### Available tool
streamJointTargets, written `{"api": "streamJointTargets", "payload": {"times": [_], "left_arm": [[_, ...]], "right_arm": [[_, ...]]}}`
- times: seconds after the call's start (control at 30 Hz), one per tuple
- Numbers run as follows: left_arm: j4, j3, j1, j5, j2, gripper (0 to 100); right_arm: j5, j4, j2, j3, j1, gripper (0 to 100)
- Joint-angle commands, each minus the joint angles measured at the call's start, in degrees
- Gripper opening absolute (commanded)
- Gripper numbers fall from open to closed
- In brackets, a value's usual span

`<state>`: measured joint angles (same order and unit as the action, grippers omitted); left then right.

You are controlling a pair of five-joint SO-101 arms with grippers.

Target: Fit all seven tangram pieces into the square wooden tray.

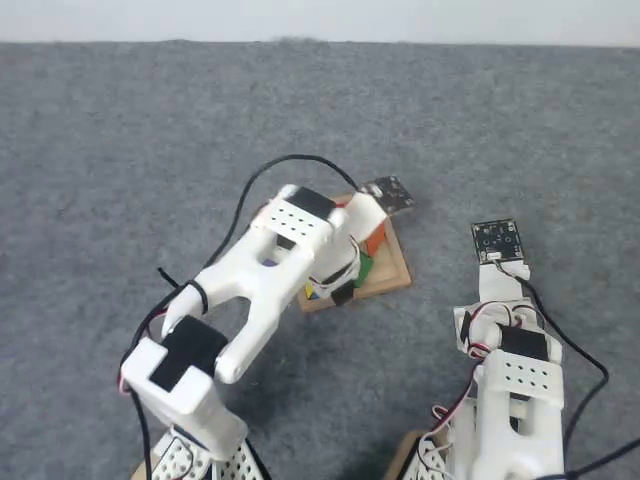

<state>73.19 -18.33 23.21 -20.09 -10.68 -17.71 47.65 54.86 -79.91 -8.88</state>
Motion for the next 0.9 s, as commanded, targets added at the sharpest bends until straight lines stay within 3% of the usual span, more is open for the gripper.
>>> {"api": "streamJointTargets", "payload": {"times": [0.0, 0.37, 0.57, 0.87], "left_arm": [[-0.44, 3.47, -4.22, -0.53, 0.97, 21], [5.19, -6.55, -21.27, -3.43, 26.55, 21], [0.26, -10.42, -27.96, -5.89, 20.13, 21], [-4.92, -10.59, -25.14, -6.42, 8.79, 21]], "right_arm": [[0.44, -1.01, 1.71, 0.53, 0.66, 1.6], [0.44, -1.01, 1.71, 0.53, 0.66, 1.6], [0.7, -0.92, 1.54, 0.53, 0.66, 1.6], [0.7, -1.27, 1.27, 0.53, 0.66, 1.6]]}}
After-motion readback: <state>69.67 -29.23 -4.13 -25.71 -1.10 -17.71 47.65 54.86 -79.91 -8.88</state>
